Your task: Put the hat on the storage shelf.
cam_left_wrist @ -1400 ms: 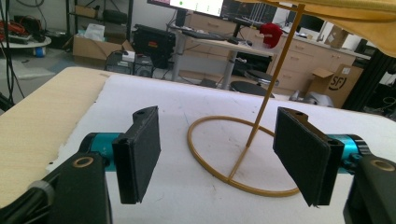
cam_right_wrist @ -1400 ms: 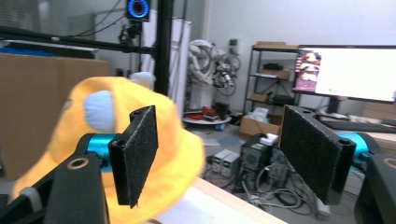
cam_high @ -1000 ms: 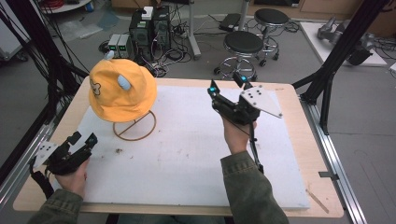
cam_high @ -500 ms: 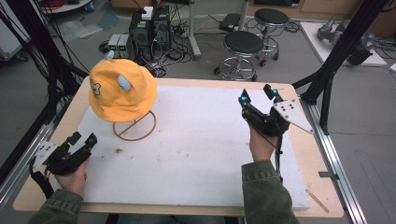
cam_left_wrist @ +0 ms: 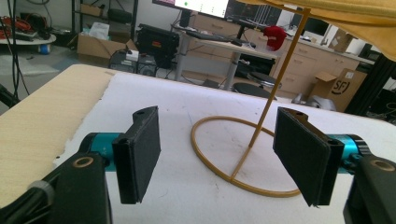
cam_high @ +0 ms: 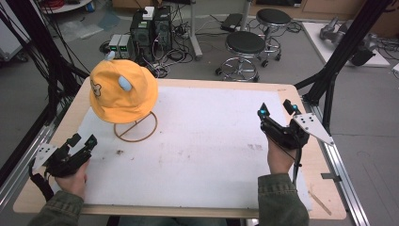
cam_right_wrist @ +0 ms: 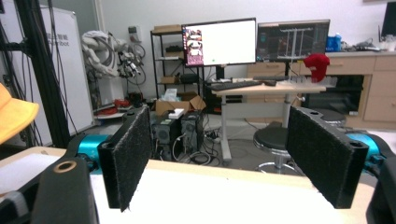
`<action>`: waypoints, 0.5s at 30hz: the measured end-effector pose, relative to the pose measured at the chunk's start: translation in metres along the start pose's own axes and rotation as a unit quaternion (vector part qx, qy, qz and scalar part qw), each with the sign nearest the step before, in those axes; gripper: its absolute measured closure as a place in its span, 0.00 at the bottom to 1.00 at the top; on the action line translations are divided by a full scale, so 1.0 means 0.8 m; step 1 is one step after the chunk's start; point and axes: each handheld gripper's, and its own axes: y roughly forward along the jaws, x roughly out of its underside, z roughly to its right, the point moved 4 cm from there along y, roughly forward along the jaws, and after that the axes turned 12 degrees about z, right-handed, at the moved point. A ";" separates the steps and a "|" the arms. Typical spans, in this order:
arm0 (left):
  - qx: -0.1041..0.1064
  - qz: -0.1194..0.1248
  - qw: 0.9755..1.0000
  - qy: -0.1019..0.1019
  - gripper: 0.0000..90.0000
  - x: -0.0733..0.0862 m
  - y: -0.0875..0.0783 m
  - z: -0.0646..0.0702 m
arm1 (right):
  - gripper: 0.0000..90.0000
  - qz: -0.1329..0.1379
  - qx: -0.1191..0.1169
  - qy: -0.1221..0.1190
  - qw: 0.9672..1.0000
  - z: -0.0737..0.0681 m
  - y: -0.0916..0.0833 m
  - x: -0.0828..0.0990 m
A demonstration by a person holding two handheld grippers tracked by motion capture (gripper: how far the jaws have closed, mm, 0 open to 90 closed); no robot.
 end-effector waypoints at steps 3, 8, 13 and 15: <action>0.000 0.000 1.000 0.001 0.36 0.000 -0.001 0.000 | 0.25 0.010 0.002 -0.001 1.000 0.005 -0.009 -0.003; -0.003 0.000 1.000 0.000 0.36 0.000 -0.001 -0.001 | 0.25 -0.009 0.007 -0.036 0.999 0.011 -0.026 0.010; -0.005 0.001 1.000 -0.001 0.36 0.000 -0.002 0.000 | 0.24 -0.027 0.016 -0.042 0.999 0.024 -0.041 0.026; -0.005 0.001 1.000 0.000 0.36 -0.001 -0.002 0.000 | 0.24 -0.037 0.020 -0.044 0.998 0.029 -0.048 0.034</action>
